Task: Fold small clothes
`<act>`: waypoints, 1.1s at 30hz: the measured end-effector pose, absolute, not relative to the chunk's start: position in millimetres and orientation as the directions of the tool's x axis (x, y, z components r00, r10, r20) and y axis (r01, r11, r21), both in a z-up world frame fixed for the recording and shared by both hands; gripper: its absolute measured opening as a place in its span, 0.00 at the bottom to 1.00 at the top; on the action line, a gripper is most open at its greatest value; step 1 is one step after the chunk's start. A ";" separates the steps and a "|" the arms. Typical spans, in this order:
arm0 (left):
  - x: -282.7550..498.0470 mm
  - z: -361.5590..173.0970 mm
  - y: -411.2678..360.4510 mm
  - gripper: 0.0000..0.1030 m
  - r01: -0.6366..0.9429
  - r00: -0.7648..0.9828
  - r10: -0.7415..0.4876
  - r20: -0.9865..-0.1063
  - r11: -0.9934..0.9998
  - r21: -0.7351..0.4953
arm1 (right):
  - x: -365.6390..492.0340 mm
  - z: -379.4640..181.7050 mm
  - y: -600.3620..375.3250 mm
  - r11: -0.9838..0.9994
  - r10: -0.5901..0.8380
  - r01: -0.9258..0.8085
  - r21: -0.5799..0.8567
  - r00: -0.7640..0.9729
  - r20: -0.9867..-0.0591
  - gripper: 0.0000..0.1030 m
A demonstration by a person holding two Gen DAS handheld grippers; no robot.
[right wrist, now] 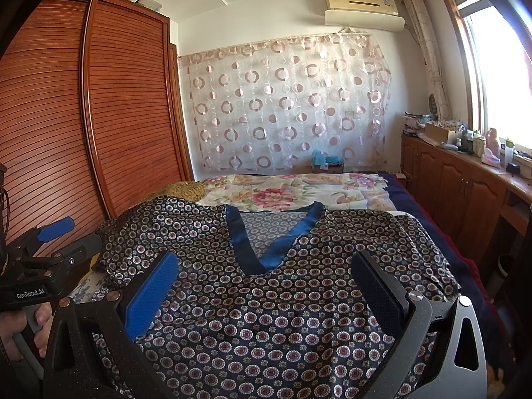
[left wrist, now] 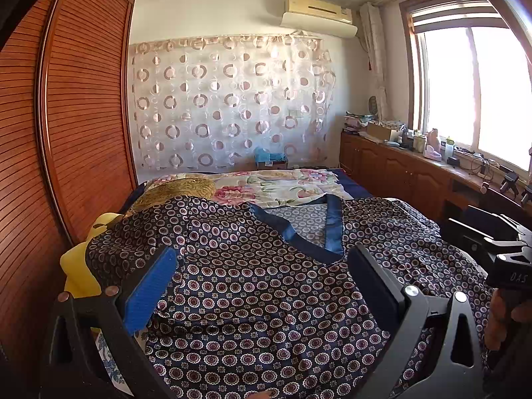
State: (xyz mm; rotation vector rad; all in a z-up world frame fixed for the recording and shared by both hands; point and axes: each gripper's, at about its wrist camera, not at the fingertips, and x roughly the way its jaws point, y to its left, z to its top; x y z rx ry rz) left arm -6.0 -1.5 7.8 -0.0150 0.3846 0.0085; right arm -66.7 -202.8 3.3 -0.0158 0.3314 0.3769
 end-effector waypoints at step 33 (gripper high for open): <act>-5.7 12.9 -6.0 1.00 -0.009 0.927 0.007 -0.375 1.000 -0.003 | -63.9 1.7 -202.8 0.928 0.366 -0.370 0.050 0.874 -0.319 1.00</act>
